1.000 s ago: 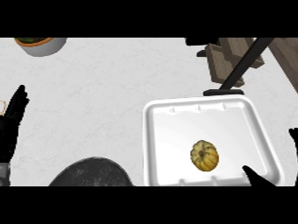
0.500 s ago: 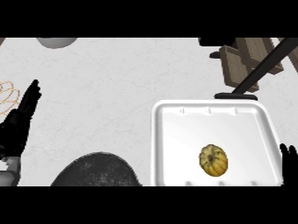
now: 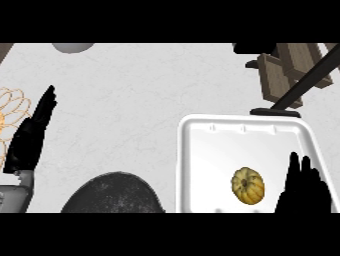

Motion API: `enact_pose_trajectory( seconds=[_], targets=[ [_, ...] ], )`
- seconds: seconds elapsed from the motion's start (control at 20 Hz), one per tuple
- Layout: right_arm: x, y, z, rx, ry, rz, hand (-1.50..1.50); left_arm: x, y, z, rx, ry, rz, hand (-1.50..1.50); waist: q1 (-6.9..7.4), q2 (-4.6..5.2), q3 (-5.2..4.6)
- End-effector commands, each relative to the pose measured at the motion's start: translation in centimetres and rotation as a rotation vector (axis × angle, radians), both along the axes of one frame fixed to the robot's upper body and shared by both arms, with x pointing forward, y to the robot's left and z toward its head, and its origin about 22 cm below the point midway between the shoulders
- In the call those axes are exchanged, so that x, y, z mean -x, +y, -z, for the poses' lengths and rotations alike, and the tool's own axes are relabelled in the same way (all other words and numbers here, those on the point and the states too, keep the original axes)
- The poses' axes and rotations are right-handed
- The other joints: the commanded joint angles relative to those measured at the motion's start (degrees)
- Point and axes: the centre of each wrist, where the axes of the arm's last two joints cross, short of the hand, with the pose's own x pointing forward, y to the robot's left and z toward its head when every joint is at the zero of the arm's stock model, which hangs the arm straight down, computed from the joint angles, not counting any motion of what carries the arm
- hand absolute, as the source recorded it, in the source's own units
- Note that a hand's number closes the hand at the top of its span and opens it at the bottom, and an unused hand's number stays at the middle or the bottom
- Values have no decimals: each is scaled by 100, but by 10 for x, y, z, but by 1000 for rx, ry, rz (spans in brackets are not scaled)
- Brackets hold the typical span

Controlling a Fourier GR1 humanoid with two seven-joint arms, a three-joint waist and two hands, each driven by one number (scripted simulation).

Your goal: Pick the squash from the tray and place it in the tiered basket

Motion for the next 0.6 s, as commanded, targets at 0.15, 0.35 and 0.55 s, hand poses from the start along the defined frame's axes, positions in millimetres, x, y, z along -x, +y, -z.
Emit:
enact_pose_trajectory(
  seconds=[0.15,0.35,0.55],
  targets=[
    [-17,25,4,70,182,197,-150,-8,-9,2,0,21,0,0,-30,-5,17],
    [-22,27,11,55,204,200,-150,-3,5,4,3,-1,-7,0,-19,-15,19],
    [-14,33,6,84,221,163,-150,-10,-4,6,6,9,-21,0,-106,-25,16]
  ],
)
